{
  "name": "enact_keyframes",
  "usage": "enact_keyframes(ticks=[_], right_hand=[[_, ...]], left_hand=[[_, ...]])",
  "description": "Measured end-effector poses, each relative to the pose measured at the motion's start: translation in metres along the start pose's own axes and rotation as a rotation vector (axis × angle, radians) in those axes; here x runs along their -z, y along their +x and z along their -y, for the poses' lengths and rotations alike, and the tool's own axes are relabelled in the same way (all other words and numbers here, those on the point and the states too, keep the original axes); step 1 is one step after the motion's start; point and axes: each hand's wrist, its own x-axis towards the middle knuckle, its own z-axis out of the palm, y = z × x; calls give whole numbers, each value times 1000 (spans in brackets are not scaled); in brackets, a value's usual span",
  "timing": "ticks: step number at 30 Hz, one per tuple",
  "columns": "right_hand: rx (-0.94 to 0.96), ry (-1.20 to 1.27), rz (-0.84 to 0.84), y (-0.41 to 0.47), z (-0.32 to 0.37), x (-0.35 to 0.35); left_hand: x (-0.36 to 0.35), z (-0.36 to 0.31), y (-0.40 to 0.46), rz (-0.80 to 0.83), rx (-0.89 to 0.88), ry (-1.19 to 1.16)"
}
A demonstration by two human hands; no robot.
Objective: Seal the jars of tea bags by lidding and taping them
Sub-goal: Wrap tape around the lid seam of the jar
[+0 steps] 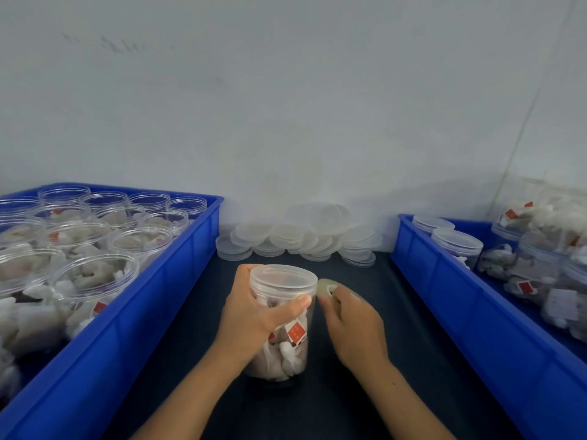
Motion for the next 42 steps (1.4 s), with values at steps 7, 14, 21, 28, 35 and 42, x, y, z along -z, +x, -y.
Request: enact_keyframes(ticks=[7,14,21,28,35,42], right_hand=[[97,-205,201,-9,-9,-18],[-120,840,153,-6,8,-3],[-237,1625,507,-15,34,6],[-315,1748,546,-16,34,8],[-348,1760,576,-14,32,8],[-367,1797,550,-15,33,10]], left_hand=[[0,2,1,-16,17,-114],[-1,3,1,20,35,-152],[-1,5,0,59,27,-203],[-3,6,-4,80,-42,-202],[2,8,-4,158,-16,-255],[2,8,-6,229,31,-361]])
